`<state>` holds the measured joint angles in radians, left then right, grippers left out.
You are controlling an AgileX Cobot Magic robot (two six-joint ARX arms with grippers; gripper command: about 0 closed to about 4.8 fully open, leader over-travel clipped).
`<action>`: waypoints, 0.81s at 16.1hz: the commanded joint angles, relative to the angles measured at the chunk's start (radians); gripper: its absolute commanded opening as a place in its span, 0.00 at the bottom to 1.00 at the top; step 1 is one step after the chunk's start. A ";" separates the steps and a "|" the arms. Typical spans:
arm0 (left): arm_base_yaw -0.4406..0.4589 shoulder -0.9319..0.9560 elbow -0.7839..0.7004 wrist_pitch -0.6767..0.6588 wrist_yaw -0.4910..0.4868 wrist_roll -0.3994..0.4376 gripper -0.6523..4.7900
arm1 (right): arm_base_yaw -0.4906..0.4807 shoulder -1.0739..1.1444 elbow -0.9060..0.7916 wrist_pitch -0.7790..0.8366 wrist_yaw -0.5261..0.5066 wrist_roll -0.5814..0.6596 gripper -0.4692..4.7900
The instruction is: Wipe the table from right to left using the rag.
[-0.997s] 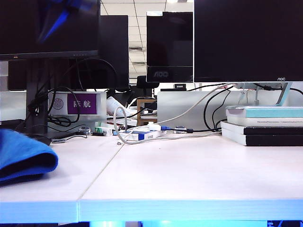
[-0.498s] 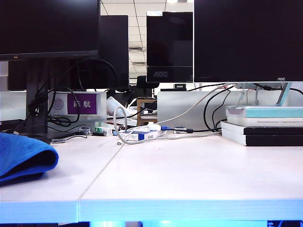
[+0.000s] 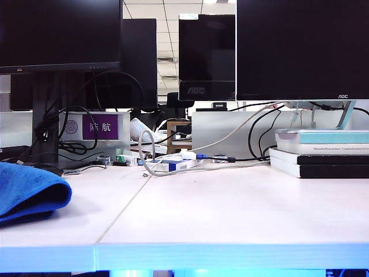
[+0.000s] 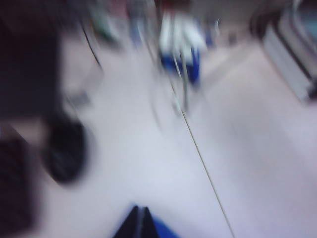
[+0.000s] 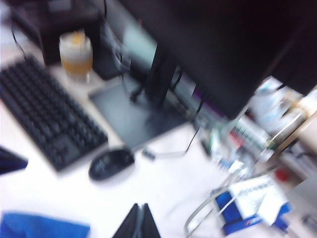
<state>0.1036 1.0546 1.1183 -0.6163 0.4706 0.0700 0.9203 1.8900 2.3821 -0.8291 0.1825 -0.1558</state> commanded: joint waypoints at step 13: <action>-0.135 -0.635 0.039 -0.027 -0.232 -0.040 0.11 | -0.002 -0.441 -0.167 -0.304 -0.074 -0.004 0.09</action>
<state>-0.0299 0.4507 1.1740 -0.6170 0.2413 0.0116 0.9192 1.4685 2.2478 -1.1736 0.1219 -0.1581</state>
